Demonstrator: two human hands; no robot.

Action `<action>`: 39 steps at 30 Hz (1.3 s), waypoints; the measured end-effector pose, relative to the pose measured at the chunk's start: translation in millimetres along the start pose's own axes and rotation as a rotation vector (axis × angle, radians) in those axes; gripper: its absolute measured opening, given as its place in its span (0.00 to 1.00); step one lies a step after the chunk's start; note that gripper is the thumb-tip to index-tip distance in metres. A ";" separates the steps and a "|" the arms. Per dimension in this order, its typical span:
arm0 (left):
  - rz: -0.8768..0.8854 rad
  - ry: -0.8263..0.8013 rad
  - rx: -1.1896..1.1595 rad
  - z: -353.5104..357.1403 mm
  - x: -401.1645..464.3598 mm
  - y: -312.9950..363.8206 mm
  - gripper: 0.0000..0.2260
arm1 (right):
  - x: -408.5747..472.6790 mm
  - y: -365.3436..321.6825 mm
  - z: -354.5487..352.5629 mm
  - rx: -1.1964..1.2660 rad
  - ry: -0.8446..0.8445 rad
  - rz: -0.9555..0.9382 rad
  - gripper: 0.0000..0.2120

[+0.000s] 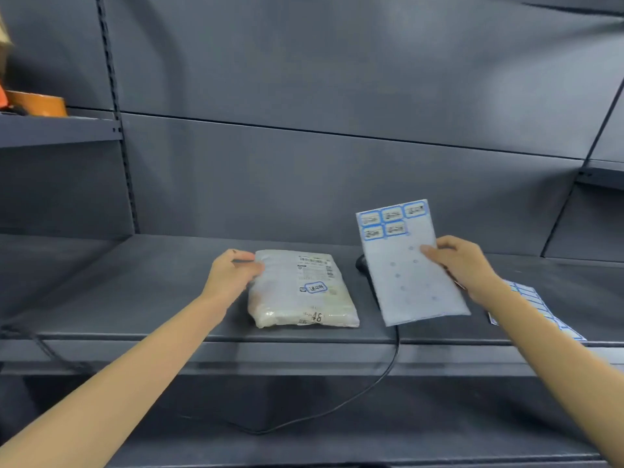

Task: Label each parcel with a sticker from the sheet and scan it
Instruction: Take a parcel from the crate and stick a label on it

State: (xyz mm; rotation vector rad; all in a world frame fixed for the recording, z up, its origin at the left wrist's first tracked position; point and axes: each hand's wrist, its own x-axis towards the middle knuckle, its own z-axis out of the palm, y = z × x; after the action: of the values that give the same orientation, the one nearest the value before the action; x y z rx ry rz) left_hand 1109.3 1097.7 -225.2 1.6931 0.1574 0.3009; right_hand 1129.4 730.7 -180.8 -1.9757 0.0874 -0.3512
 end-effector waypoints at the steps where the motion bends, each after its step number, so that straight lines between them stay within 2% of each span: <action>1: -0.012 0.004 0.041 5.1 1.9 -2.9 0.12 | 8.4 11.4 -20.6 -0.081 0.044 0.023 0.07; 5: -0.070 -0.014 0.264 23.3 5.0 -8.9 0.24 | 32.3 60.8 -80.1 -0.384 0.214 0.111 0.09; 8: -0.129 -0.048 0.409 31.5 4.4 -8.6 0.37 | 42.1 93.8 -99.0 -0.530 0.237 0.164 0.13; 9: -0.140 -0.056 0.419 33.2 4.3 -8.8 0.38 | 44.2 101.9 -102.0 -0.562 0.233 0.181 0.14; 13: -0.081 -0.003 0.305 35.2 7.2 -16.1 0.30 | 46.5 120.2 -103.9 -0.716 0.272 0.213 0.19; 16: -0.041 0.071 0.119 36.7 1.9 -25.9 0.26 | 44.9 126.1 -96.7 -0.873 0.306 0.215 0.19; 18: -0.009 0.107 0.021 38.8 -2.7 -30.2 0.27 | 43.1 127.9 -91.6 -0.918 0.318 0.223 0.21; 21: 0.043 0.112 -0.112 38.4 -5.8 -24.2 0.34 | 40.8 128.3 -88.7 -0.950 0.305 0.211 0.21; 25: 0.051 0.009 -0.146 27.7 -2.9 -3.2 0.44 | 37.8 129.4 -87.6 -0.995 0.250 0.143 0.20; 30: 0.054 -0.094 -0.243 20.6 -11.1 18.4 0.34 | 27.8 130.0 -82.2 -1.090 0.168 0.050 0.24; 34: 0.085 -0.185 -0.372 41.9 -23.8 42.3 0.34 | 12.6 128.5 -96.9 -1.156 0.190 0.031 0.25; 39: 0.087 -0.364 -0.444 110.2 -46.9 63.5 0.35 | -24.5 134.9 -140.3 -1.224 0.275 0.075 0.22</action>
State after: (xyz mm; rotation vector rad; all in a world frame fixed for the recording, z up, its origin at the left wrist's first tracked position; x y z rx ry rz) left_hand 1091.8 970.8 -180.8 1.2872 -0.2391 0.0778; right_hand 1079.2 555.8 -254.1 -3.0917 0.6845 -0.6007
